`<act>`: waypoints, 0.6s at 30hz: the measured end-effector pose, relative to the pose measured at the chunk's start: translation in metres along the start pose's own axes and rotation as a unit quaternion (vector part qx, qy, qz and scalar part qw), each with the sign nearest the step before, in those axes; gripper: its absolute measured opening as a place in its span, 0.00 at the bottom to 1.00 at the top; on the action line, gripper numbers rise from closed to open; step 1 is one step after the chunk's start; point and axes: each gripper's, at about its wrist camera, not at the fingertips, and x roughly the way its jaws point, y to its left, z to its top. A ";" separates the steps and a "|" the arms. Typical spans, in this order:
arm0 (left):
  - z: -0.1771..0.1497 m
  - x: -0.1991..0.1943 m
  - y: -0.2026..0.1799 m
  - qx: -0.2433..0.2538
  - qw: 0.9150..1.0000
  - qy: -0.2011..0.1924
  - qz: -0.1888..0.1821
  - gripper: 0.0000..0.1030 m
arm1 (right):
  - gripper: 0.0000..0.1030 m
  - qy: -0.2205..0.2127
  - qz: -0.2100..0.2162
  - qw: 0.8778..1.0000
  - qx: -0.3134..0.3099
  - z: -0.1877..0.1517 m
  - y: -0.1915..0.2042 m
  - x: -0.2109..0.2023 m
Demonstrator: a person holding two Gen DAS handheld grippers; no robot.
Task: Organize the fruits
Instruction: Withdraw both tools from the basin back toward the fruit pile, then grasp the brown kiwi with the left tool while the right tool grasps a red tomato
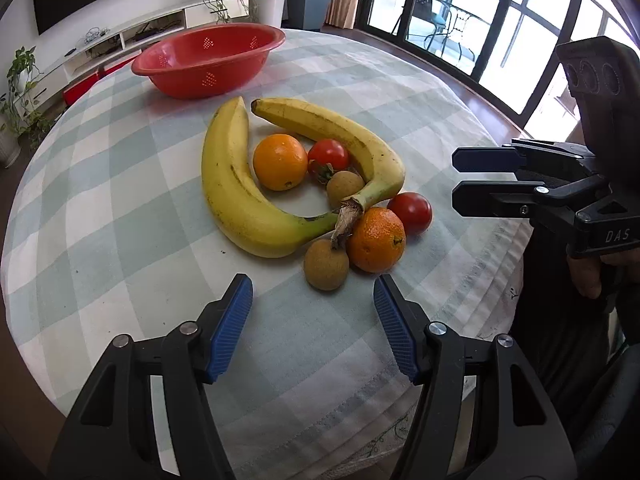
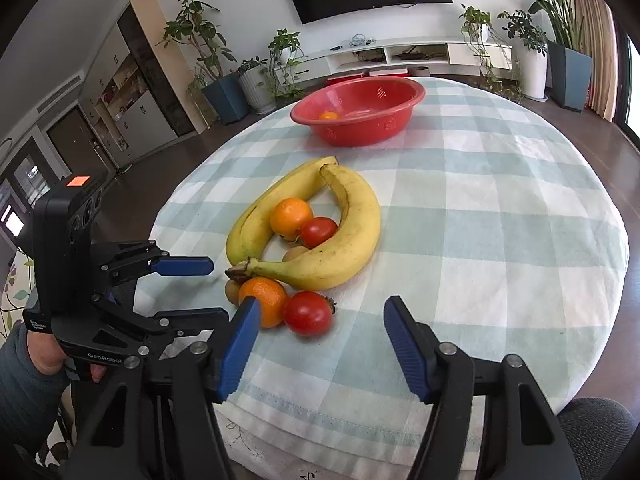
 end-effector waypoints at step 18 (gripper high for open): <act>0.016 0.026 -0.008 0.017 0.999 0.017 -0.022 0.38 | 0.60 0.021 -0.006 1.000 -0.008 -0.005 0.003 0.008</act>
